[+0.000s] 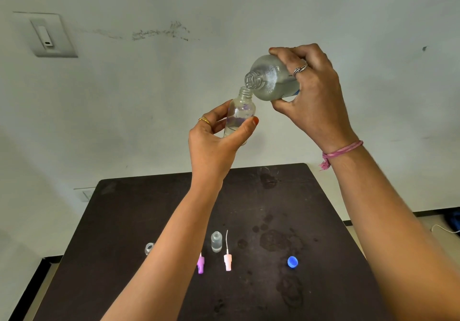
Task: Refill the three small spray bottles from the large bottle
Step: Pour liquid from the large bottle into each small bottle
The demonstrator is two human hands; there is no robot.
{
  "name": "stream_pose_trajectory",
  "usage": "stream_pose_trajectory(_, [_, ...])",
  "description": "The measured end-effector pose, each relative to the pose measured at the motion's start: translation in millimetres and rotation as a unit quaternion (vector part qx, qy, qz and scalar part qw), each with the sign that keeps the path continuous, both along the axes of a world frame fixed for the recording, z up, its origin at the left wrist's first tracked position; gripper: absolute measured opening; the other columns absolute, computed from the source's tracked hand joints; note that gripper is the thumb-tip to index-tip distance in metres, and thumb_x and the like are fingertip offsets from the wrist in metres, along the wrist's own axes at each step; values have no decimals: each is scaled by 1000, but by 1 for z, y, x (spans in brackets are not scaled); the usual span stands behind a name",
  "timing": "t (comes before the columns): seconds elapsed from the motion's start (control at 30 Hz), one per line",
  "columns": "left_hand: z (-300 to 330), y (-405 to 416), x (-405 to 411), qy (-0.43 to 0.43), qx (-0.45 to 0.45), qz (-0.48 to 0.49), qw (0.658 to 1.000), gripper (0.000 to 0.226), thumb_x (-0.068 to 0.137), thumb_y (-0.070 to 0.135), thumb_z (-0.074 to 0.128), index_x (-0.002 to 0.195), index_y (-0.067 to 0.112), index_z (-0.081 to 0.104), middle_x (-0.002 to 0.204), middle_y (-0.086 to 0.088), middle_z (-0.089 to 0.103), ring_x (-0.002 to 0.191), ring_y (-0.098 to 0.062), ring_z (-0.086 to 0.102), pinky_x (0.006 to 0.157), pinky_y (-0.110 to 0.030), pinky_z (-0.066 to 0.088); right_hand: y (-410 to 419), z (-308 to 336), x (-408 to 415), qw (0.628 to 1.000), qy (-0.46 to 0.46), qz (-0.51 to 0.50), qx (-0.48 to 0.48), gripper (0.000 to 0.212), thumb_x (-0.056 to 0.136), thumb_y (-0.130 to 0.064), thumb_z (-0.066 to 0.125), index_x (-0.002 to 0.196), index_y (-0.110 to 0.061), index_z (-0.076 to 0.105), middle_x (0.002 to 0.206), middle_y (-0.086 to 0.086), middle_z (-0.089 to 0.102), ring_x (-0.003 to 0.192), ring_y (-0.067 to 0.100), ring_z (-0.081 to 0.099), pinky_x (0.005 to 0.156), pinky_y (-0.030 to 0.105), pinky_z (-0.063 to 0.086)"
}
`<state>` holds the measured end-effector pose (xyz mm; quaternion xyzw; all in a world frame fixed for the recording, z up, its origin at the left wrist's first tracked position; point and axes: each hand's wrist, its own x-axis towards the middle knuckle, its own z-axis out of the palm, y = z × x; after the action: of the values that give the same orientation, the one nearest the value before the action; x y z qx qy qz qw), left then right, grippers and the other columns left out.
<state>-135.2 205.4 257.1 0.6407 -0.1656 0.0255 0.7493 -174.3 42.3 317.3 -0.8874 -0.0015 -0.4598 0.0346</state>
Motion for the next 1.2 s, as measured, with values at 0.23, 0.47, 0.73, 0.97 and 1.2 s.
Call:
stream_pose_trajectory(0.23, [-1, 0, 1, 4, -4, 2, 1000, 49, 72, 26, 86, 117, 18, 70, 106, 6, 74, 103, -15, 68, 84, -45, 60, 0, 0, 1, 1000, 2, -2, 2, 70, 67, -12, 82, 132, -15, 56, 121, 14, 55, 110, 29, 54, 87, 26, 42])
stream_pose_trajectory(0.47, [-2, -1, 3, 4, -2, 1, 1000, 49, 71, 28, 87, 117, 20, 70, 106, 7, 74, 103, -14, 68, 87, -46, 58, -1, 0, 2, 1000, 1, 1, 1, 71, 66, -11, 83, 132, -15, 56, 121, 14, 55, 110, 29, 54, 86, 27, 44])
stream_pose_trajectory(0.73, [-3, -2, 5, 0, -6, -1, 1000, 51, 71, 29, 87, 117, 19, 70, 106, 6, 74, 103, -16, 69, 84, -48, 59, -1, -1, 3, 1000, -1, 1, 0, 71, 66, -11, 83, 131, -15, 56, 121, 14, 55, 110, 29, 54, 86, 28, 44])
stream_pose_trajectory(0.97, [-2, -2, 5, -1, -1, 0, 1000, 49, 71, 30, 87, 117, 21, 71, 106, 8, 75, 103, -15, 68, 87, -47, 58, -1, 0, 4, 1000, -2, 2, -1, 71, 66, -12, 83, 131, -15, 56, 120, 14, 55, 110, 29, 54, 87, 27, 45])
stream_pose_trajectory(1.2, [-2, -1, 5, -2, -3, -1, 1000, 48, 71, 28, 87, 116, 21, 71, 106, 7, 74, 103, -15, 69, 84, -46, 60, -1, 1, 4, 1000, -2, 4, 0, 70, 67, -11, 83, 131, -15, 56, 120, 13, 55, 110, 29, 54, 88, 28, 45])
